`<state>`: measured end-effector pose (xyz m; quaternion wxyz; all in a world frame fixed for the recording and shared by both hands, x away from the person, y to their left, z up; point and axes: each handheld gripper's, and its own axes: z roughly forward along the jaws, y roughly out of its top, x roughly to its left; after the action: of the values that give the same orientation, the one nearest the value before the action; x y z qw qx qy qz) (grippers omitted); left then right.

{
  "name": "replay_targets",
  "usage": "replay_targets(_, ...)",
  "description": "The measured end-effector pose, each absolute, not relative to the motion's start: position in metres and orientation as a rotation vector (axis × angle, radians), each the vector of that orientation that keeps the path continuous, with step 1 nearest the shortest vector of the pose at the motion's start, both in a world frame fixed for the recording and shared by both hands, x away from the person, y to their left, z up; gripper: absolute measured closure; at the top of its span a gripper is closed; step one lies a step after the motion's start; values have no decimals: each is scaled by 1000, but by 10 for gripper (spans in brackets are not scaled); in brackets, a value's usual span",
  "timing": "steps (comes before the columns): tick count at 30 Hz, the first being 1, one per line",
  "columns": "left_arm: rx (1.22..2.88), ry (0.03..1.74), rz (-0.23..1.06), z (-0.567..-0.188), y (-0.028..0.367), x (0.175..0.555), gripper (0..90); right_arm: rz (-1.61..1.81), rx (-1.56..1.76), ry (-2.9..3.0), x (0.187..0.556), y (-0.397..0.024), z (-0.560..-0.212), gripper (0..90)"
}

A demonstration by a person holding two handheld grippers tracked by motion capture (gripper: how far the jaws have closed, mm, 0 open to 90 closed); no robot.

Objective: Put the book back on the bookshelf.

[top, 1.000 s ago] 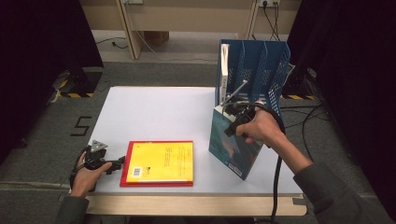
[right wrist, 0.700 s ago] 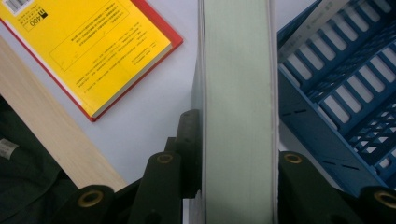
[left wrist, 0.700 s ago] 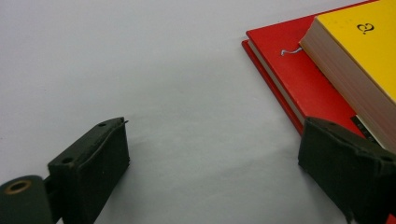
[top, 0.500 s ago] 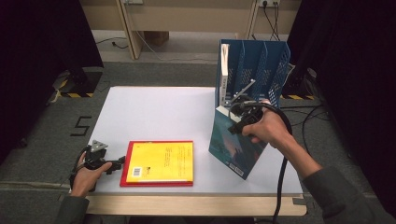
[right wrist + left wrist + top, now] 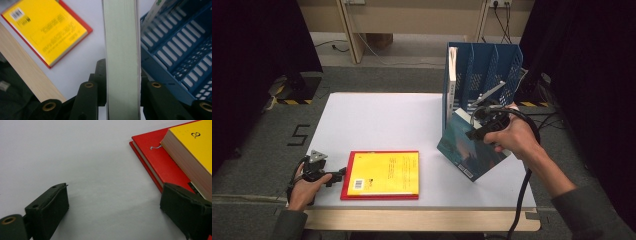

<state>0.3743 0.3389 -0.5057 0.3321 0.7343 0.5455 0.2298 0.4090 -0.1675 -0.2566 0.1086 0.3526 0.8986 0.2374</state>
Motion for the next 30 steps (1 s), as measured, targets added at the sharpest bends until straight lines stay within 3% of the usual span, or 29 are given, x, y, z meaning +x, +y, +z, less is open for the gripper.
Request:
replay_targets(8,1919,1426,601,-506,339,374,70,840,1076,2622,403,-185,-244,733)
replay_targets(30,1917,1432,601,-506,338,375,64,786,1103,2482,383,-216,-189,731)
